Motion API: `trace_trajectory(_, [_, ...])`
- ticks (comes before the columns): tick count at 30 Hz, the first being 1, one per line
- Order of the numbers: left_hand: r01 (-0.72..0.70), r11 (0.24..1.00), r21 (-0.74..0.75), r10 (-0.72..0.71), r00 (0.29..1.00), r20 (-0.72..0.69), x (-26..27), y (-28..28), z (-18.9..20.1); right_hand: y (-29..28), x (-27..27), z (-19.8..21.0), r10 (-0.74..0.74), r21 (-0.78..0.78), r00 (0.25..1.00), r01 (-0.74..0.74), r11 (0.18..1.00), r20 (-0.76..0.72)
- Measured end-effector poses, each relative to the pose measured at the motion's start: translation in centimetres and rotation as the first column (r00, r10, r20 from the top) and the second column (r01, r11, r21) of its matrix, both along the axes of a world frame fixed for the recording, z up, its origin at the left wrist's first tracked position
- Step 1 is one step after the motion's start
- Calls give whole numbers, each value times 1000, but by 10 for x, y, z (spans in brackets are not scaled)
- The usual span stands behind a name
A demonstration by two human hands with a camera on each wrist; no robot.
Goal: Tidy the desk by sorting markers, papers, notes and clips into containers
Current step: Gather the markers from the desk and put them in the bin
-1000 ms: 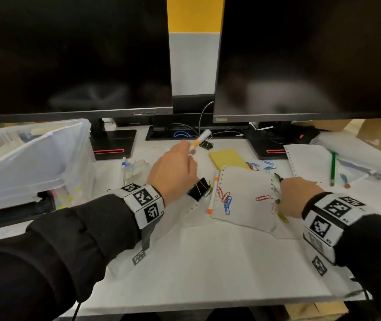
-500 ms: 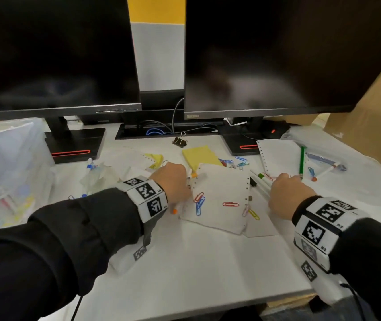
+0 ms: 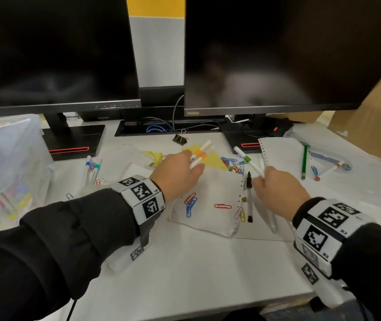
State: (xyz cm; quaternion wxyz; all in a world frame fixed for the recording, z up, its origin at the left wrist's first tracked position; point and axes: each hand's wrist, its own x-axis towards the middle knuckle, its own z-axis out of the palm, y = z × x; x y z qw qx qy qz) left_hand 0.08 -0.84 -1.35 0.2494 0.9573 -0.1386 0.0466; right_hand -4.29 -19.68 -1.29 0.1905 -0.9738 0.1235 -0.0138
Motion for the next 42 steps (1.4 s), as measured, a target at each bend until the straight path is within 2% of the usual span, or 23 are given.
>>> trace_trajectory(3, [155,983,-96,-151,987,48,-9,-10,3,13,0,2,182,69,973,-194,979,143])
trace_trajectory(6, [184,948,-259,-164,982,98,-10,-19,3,21,0,2,279,158,926,-324,933,253])
trace_trajectory(8, [199,928,-316,-173,979,110,-10,-24,3,24,-1,3,343,182,892,-405,896,294])
trace_trajectory(11, [234,890,-393,-192,971,143,-12,-27,3,25,0,4,366,236,868,-453,860,335])
trace_trajectory(13, [286,870,-403,-238,957,164,-15,-27,4,26,-1,3,388,247,861,-475,845,330])
trace_trajectory(16, [346,874,-340,-297,936,191,-15,-27,4,27,-2,3,434,260,856,-503,824,280])
trace_trajectory(20, [301,910,-284,-227,937,266,-10,-26,2,32,-4,1,410,165,884,-449,878,225])
trace_trajectory(23, [166,947,-275,-105,969,222,-3,-26,-1,37,-1,-4,242,51,952,-255,965,186])
trace_trajectory(24, [128,955,-266,-75,977,201,-3,-25,-1,37,0,-6,152,75,976,-165,983,156])
trace_trajectory(27, [106,963,-246,-54,976,209,-6,-25,3,30,1,-11,-13,60,999,16,998,-36])
trace_trajectory(30, [137,939,-316,-84,981,174,-9,-26,6,24,-3,-15,20,-10,972,-23,1000,-234])
trace_trajectory(33, [204,904,-376,-189,979,78,-11,-26,7,25,-5,-11,68,-84,948,-98,992,-312])
trace_trajectory(36, [313,900,-303,-300,950,89,-12,-27,4,29,-3,-9,4,-121,941,-48,991,-337])
trace_trajectory(38, [297,925,-235,-284,955,87,-11,-27,2,29,-3,-7,-15,-129,941,-31,991,-339])
trace_trajectory(40, [233,955,-182,-219,971,94,-9,-27,1,29,-2,-6,2,-132,965,-38,990,-262])
trace_trajectory(42, [159,969,-189,-141,984,106,-7,-26,1,30,-3,-4,-2,-63,995,-4,998,-95])
